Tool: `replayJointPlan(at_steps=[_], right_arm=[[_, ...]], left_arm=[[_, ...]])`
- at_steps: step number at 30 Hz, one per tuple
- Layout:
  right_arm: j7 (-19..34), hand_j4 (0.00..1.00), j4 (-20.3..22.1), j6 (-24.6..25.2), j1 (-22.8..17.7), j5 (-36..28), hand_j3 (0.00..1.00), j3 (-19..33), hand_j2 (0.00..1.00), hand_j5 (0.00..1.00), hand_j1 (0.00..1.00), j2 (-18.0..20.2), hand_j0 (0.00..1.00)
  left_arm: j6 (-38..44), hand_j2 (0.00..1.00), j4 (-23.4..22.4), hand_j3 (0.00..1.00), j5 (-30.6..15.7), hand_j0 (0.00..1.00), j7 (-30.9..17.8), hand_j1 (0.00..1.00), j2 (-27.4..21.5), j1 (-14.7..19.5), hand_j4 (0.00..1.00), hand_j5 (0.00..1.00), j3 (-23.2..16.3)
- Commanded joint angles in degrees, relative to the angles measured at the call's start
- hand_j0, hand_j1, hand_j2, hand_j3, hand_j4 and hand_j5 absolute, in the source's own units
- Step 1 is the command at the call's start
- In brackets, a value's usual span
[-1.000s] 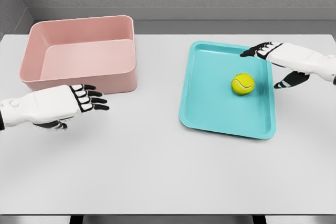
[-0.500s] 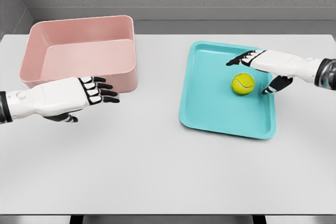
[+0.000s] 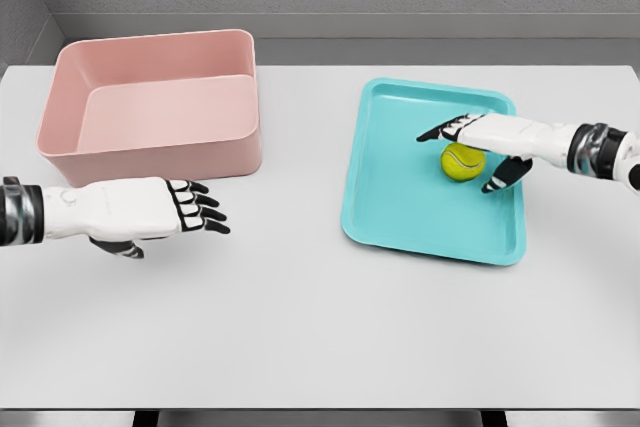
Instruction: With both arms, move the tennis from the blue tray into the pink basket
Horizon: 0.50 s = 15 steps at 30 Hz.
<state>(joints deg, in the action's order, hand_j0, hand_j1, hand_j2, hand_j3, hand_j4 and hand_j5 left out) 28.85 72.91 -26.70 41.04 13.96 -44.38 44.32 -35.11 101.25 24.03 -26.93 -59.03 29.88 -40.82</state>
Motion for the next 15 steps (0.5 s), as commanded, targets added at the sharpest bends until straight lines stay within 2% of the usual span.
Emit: replayJointPlan(at_steps=[1, 11, 12, 15], right_arm=[[0.0, 1.00, -1.6, 0.0, 0.0, -0.2, 1.00, -0.4, 1.00, 1.00, 1.00, -0.7, 1.00], [0.0, 0.98, -4.1, -0.1, 0.6, -0.2, 0.98, -0.6, 0.98, 0.98, 0.98, -0.8, 0.98], [0.0, 0.98, -4.3, -0.1, 1.0, -0.2, 0.98, -0.6, 0.98, 0.98, 0.98, -1.1, 0.98], [0.0, 0.94, -4.7, -0.1, 1.1, -0.2, 0.94, -0.6, 0.94, 0.94, 0.94, -1.3, 0.94]], left_arm=[[0.1, 1.00, 0.0, 1.00, -0.3, 1.00, -0.1, 1.00, 0.1, 0.0, 1.00, 1.00, 0.0], [0.1, 1.00, 0.0, 1.00, -0.3, 1.00, -0.1, 1.00, 0.3, 0.7, 1.00, 1.00, -0.2], [0.1, 1.00, 0.0, 1.00, -0.3, 1.00, -0.1, 1.00, 0.3, 0.8, 1.00, 1.00, -2.2], [0.1, 1.00, 0.0, 1.00, -0.3, 1.00, -0.1, 1.00, 0.3, 0.9, 1.00, 1.00, -2.5]])
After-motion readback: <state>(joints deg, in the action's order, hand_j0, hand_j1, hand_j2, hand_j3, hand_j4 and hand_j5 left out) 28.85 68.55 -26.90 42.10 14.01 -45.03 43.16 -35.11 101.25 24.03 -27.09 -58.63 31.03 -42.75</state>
